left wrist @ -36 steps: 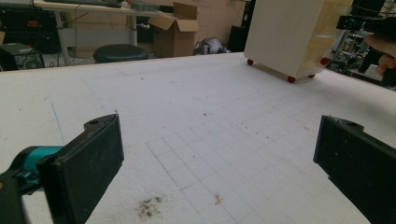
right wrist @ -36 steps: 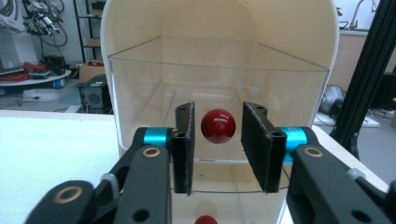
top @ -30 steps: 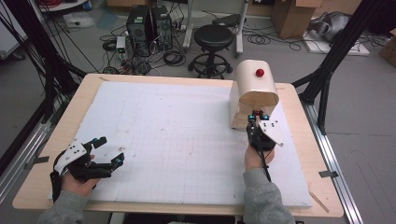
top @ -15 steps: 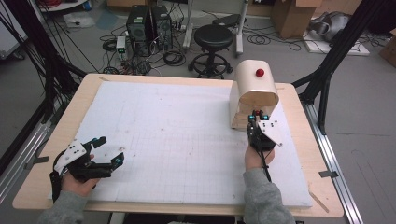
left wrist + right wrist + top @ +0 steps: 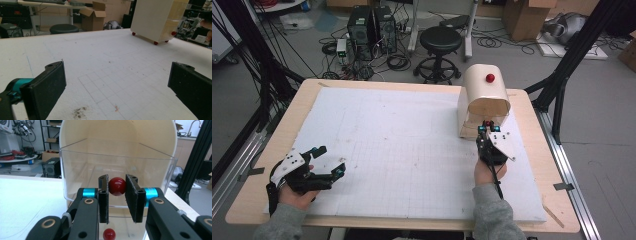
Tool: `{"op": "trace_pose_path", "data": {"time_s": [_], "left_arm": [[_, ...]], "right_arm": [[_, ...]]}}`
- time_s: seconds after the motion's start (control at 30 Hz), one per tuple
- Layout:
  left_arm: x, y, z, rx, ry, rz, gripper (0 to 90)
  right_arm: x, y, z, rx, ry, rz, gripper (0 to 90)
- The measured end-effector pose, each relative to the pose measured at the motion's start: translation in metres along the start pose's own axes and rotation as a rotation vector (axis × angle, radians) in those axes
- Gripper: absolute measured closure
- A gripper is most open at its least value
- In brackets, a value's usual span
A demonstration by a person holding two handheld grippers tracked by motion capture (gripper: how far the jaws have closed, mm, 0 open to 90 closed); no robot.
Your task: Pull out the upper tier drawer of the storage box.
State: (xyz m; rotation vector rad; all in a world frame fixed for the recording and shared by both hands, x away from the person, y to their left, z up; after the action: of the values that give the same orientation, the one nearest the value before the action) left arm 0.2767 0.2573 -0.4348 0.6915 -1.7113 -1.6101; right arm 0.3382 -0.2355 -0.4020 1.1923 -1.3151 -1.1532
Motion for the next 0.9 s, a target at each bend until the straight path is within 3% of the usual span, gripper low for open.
{"op": "trace_pose_path", "data": {"time_s": [0.37, 0.57, 0.9], "left_arm": [[0.001, -0.002, -0.006, -0.002, -0.009, 0.004, 2.1], [0.0, 0.0, -0.005, 0.003, -0.004, -0.006, 2.1], [0.0, 0.0, -0.004, 0.007, -0.004, -0.007, 2.1]], "right_arm": [[0.0, 0.0, 0.013, 0.008, 0.005, -0.003, 74.0], [0.0, -0.002, 0.021, 0.02, 0.003, 0.022, 74.0], [0.002, -0.001, 0.032, 0.02, 0.006, 0.01, 74.0]]}}
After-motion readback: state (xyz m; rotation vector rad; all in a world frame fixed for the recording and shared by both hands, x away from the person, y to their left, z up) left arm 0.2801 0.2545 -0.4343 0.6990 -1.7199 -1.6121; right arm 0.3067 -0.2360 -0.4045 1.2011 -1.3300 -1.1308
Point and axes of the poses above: each handheld gripper's, and its own axes: z roughly backward along the jaws, y roughly out of its top, x roughly to its right, the point moved 2 cm from there along -z, roughly forward along the jaws, and after that the axes turned 9 degrees about x, right-handed, at the moved point
